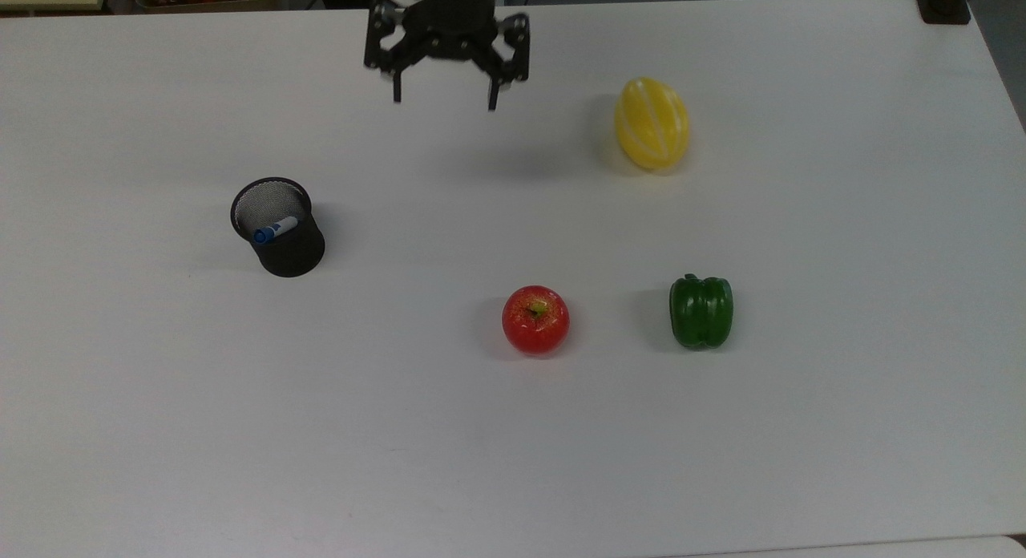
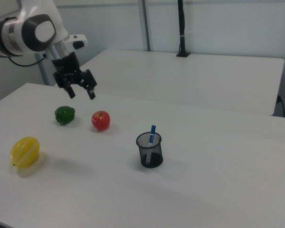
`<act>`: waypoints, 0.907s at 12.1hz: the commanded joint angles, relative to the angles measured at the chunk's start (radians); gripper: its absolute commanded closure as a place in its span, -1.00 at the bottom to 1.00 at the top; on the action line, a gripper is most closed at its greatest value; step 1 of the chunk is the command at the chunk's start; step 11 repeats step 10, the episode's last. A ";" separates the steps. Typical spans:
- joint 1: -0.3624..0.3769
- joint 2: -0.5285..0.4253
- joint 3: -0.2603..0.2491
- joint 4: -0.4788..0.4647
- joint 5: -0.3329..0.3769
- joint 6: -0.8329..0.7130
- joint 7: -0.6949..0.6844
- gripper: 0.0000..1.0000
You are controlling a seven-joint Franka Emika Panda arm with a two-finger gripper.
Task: Place marker
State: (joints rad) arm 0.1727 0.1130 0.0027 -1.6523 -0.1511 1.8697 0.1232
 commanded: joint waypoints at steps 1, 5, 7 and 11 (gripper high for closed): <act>0.039 -0.099 -0.023 -0.027 0.004 -0.159 0.004 -1.00; -0.004 -0.141 -0.024 -0.023 0.070 -0.273 -0.108 -1.00; -0.021 -0.141 -0.024 -0.023 0.070 -0.265 -0.103 -1.00; -0.025 -0.136 -0.024 0.002 0.070 -0.273 -0.099 -1.00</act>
